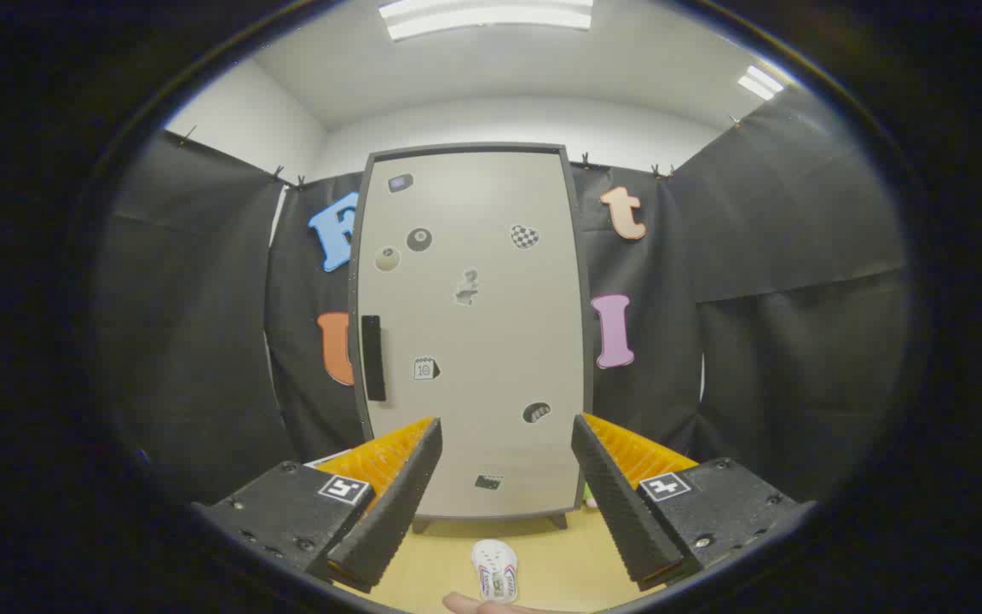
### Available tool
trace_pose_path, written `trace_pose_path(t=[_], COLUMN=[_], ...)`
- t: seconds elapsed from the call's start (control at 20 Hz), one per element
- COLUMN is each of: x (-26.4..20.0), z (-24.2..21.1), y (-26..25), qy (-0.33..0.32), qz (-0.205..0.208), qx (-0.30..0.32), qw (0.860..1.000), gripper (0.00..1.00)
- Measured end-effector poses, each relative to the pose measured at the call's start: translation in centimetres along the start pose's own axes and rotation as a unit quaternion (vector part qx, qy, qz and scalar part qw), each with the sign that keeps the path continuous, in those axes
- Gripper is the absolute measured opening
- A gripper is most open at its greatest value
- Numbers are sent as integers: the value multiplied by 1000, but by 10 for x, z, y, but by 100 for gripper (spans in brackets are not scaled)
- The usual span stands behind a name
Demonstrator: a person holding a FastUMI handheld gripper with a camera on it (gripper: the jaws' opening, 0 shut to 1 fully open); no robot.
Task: Open the shoe cabinet door, grab the shoes and put them into the shoe cabinet, then close the shoe cabinet door.
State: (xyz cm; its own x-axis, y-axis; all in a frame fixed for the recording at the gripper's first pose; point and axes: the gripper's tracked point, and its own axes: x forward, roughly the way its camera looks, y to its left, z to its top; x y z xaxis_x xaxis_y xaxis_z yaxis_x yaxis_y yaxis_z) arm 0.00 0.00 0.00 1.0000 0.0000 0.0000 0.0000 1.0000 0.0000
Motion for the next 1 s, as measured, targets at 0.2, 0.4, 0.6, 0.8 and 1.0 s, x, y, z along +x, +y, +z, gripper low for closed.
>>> trace_pose_path(t=[0.2, 0.4, 0.6, 0.8, 1.0], x=[-1, 1, 8, 25, 60], z=[4, 6, 4, 12, 22], y=[13, 19, 25, 34, 51], qy=[-4, -9, -7, -23, -19], qz=[8, 12, 16, 35, 46], qx=[-7, -7, -4, 3, -3], qw=[1000, 1000, 1000, 999, 999], gripper=[100, 100, 100, 100, 100])
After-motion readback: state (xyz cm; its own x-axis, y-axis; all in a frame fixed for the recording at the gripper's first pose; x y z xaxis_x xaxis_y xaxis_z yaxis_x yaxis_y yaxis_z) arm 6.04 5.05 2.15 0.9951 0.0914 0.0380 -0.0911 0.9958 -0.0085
